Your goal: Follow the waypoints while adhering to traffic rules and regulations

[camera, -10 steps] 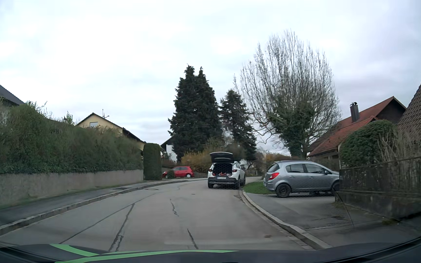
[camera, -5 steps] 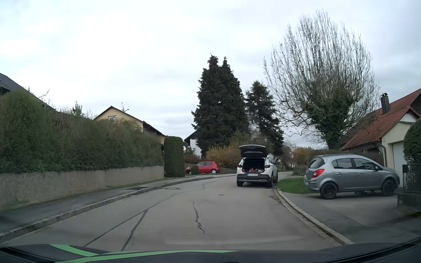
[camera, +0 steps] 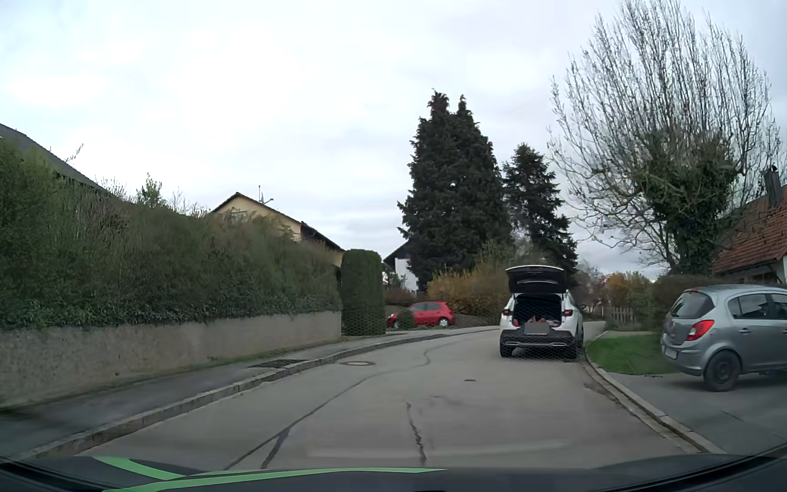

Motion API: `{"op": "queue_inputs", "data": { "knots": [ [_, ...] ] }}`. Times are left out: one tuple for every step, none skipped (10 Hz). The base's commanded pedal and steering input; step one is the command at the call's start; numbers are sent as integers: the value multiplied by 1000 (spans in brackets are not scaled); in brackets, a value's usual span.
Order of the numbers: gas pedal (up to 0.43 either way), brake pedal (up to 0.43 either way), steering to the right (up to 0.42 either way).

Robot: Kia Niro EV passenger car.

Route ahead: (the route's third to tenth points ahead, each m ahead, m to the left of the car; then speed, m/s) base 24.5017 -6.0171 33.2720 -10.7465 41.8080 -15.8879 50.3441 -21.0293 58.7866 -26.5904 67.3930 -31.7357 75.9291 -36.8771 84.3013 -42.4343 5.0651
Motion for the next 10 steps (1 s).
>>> {"op": "queue_inputs", "data": {
  "knots": [
    [248,0,-56],
    [248,0,-42],
    [248,0,-30],
    [248,0,-20],
    [248,0,-10],
    [240,0,-1],
    [240,0,12],
    [228,0,26],
    [209,0,37],
    [189,0,51]
  ]
}}
